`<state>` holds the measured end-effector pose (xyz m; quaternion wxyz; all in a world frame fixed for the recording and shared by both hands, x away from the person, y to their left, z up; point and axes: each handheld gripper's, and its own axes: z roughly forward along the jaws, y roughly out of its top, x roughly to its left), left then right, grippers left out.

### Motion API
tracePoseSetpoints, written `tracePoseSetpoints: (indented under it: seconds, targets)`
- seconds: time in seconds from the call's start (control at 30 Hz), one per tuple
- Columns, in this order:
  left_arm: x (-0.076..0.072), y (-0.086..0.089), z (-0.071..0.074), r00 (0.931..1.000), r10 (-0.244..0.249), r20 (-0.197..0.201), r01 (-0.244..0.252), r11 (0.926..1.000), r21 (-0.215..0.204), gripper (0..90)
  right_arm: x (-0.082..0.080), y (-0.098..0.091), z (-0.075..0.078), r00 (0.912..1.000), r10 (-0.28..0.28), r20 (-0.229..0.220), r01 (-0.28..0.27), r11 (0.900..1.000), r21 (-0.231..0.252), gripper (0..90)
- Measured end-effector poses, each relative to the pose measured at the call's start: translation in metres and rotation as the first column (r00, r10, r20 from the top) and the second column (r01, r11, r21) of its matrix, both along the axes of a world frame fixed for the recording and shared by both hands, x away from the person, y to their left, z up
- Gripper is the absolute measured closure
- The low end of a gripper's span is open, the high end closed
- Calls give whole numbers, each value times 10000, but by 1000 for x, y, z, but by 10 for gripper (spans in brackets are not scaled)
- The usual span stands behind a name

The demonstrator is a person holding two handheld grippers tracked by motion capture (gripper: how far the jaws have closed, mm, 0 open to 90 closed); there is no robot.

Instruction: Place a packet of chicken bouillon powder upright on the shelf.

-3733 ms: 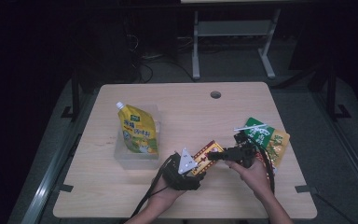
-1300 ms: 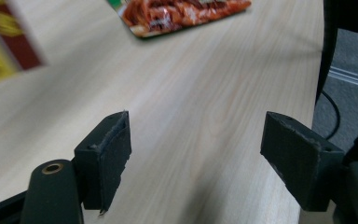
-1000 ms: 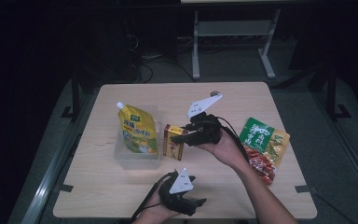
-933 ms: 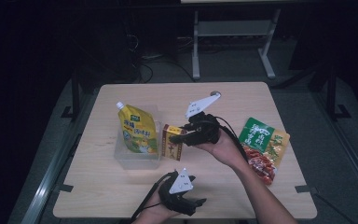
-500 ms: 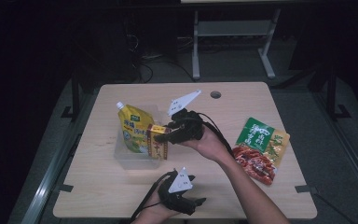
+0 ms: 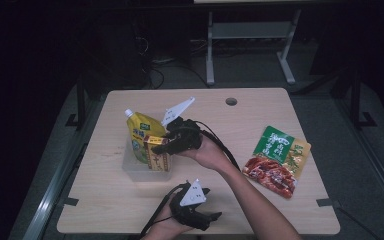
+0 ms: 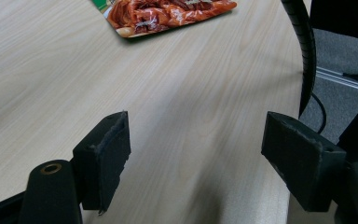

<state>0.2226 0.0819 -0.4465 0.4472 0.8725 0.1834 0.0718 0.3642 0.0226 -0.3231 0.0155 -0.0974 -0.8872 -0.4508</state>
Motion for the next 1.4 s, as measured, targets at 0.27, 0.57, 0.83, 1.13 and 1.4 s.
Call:
tracePoseSetpoints:
  seconds: [0.27,0.57,0.83,1.13,1.4]
  targets:
    - [-1,-1,0,10000,61,-74,-61,9999,-123,232,4,12,-9,9996,269,51,-268,9996,-105,667]
    - [-1,-1,-1,10000,-71,38,72,10000,-50,232,5,25,-22,9988,442,186,-432,9977,-522,665]
    - [-2,-1,0,9999,-104,118,104,9999,54,232,4,36,-32,9985,539,118,-525,9941,-951,661]
    - [-4,-1,0,9999,-118,115,116,9999,114,233,3,40,-47,9984,538,-181,-556,9917,-1157,631]
    - [-3,-1,-1,9998,-188,104,186,9996,208,233,2,35,-45,9992,384,-123,-395,9929,-1120,586]
